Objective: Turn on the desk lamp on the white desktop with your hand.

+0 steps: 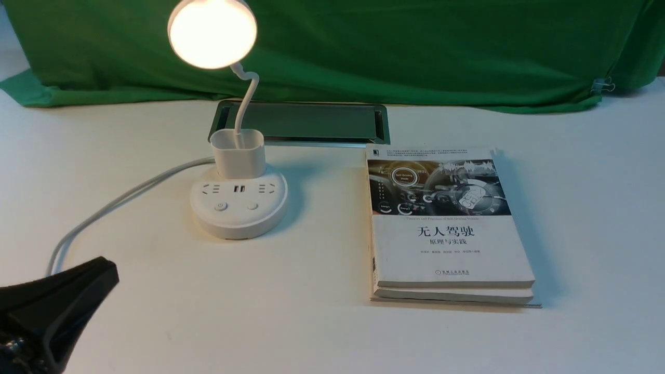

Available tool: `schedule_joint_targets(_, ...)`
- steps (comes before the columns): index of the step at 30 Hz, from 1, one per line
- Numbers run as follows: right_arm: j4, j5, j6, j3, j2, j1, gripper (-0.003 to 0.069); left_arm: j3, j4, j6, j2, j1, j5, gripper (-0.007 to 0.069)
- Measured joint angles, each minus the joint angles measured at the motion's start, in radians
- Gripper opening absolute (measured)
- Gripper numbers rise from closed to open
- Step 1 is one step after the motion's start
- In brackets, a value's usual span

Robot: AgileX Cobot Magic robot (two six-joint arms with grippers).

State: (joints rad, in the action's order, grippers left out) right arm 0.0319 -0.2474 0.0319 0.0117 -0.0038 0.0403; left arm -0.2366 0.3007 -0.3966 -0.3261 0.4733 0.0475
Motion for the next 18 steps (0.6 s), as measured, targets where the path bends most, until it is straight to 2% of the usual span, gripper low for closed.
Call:
schedule_joint_targets(1, 0.000, 0.000, 0.000, 0.000, 0.000, 0.000, 0.0241, 0.005, -0.007, 0.007, 0.009, -0.005, -0.006, 0.0021)
schedule_joint_targets(4, 0.000, 0.000, 0.000, 0.000, 0.000, 0.000, 0.0241, 0.056, -0.113, 0.124, 0.106, -0.108, -0.091, 0.0021)
schedule_joint_targets(10, 0.000, 0.000, 0.000, 0.000, 0.000, 0.000, 0.0241, 0.135, -0.271, 0.334, 0.276, -0.298, -0.102, 0.0021)
schedule_joint_targets(14, 0.000, 0.000, 0.000, 0.000, 0.000, 0.000, 0.0241, 0.201, -0.315, 0.397, 0.323, -0.361, -0.073, 0.0021)
schedule_joint_targets(18, 0.000, 0.000, 0.000, 0.000, 0.000, 0.000, 0.0241, 0.241, -0.321, 0.414, 0.325, -0.370, -0.027, 0.0021)
